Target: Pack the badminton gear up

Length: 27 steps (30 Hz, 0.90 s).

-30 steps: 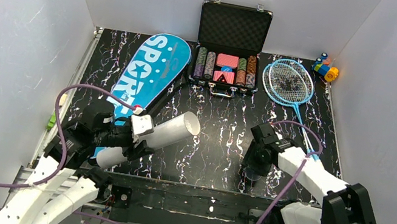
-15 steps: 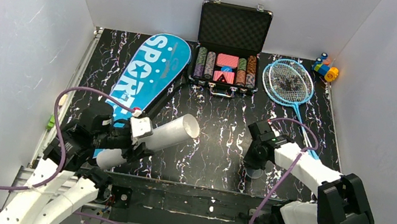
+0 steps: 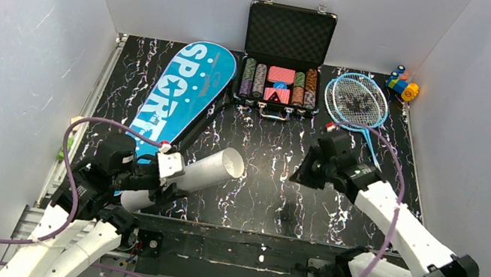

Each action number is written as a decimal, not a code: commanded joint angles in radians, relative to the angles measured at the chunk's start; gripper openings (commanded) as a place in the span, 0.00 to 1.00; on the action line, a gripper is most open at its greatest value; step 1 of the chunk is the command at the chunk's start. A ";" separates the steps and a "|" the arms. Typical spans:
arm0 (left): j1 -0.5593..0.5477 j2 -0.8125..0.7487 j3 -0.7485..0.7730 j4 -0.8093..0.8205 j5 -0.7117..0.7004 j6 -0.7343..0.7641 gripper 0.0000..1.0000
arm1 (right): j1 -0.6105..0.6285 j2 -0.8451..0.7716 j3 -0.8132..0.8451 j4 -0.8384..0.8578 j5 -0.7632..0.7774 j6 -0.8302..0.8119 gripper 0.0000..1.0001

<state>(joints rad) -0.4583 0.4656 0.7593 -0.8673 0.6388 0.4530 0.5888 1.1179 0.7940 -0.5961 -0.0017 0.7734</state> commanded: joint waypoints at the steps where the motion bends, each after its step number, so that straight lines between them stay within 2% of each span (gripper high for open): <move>1: 0.001 -0.002 0.006 0.010 0.007 0.032 0.23 | 0.017 -0.042 0.215 -0.056 -0.160 -0.100 0.01; 5: 0.001 -0.007 -0.001 -0.020 0.013 0.062 0.21 | 0.028 -0.028 0.343 -0.113 -0.239 -0.149 0.01; 10: 0.001 -0.045 -0.022 0.004 0.025 0.062 0.21 | 0.033 -0.039 0.421 -0.118 -0.308 -0.176 0.01; 15: 0.001 -0.007 -0.003 -0.020 0.000 0.120 0.20 | 0.055 -0.028 0.522 -0.127 -0.356 -0.196 0.01; 18: 0.001 0.014 -0.008 -0.006 -0.019 0.132 0.18 | 0.081 0.007 0.629 -0.187 -0.352 -0.224 0.01; 27: 0.002 0.035 -0.010 -0.004 -0.016 0.172 0.18 | 0.098 -0.049 0.689 -0.187 -0.406 -0.223 0.01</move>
<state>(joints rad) -0.4583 0.4923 0.7410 -0.8963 0.6193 0.5964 0.6811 1.1046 1.4460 -0.7700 -0.3553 0.5694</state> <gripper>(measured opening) 0.558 0.023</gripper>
